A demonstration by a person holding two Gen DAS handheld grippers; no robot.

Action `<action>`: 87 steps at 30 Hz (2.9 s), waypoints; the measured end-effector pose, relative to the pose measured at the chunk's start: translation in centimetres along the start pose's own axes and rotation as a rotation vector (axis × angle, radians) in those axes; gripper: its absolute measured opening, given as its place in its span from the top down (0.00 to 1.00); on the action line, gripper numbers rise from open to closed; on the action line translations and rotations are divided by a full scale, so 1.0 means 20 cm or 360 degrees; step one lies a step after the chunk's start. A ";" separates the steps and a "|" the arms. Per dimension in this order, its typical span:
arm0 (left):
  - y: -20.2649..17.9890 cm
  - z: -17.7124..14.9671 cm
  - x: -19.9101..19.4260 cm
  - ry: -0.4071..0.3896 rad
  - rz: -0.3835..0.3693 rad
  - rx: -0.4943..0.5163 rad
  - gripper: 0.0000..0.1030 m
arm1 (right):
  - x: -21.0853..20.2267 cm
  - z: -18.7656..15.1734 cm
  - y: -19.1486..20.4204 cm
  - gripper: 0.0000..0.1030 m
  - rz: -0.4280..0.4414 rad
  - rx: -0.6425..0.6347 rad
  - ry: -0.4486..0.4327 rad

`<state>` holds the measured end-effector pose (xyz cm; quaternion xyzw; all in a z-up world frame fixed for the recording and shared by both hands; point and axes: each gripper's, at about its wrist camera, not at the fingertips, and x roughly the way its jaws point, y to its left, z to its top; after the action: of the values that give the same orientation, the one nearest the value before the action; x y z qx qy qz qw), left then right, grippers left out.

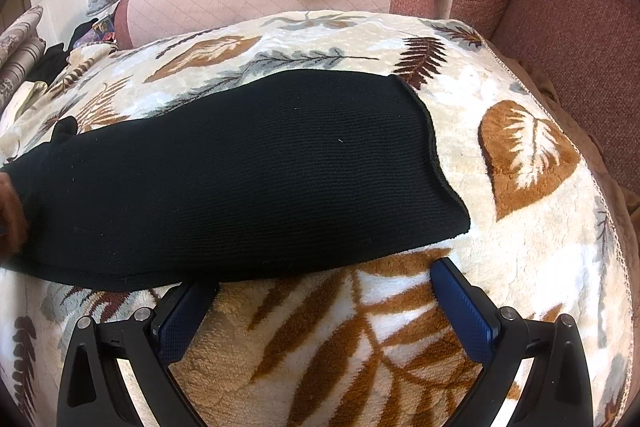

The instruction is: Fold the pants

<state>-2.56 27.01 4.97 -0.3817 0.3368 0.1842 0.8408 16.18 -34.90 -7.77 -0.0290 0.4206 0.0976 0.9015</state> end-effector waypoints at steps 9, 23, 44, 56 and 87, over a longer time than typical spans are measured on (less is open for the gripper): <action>0.00 -0.01 0.00 0.0040 -0.0039 -0.0014 0.17 | 0.00 0.00 0.00 0.00 0.0001 0.0000 0.0000; -0.04 -0.02 0.04 0.0065 0.0005 0.0026 0.17 | 0.01 0.01 0.00 0.00 0.0018 -0.0001 -0.0011; 0.04 -0.01 0.16 0.0224 0.0099 -0.0072 0.17 | 0.01 0.01 0.00 0.00 0.0015 -0.0004 0.0000; 0.12 -0.07 0.53 0.0831 -0.0172 -0.0083 0.16 | 0.01 0.01 0.00 0.00 0.0020 -0.0004 0.0021; -0.14 -0.09 0.68 0.0779 -0.0209 0.0241 0.91 | -0.02 0.01 -0.01 0.00 0.0041 0.0012 0.0142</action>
<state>7.77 24.52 -4.06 -0.3720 0.5176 0.0058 0.7705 16.08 -35.10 -7.33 -0.0245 0.4611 0.1061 0.8807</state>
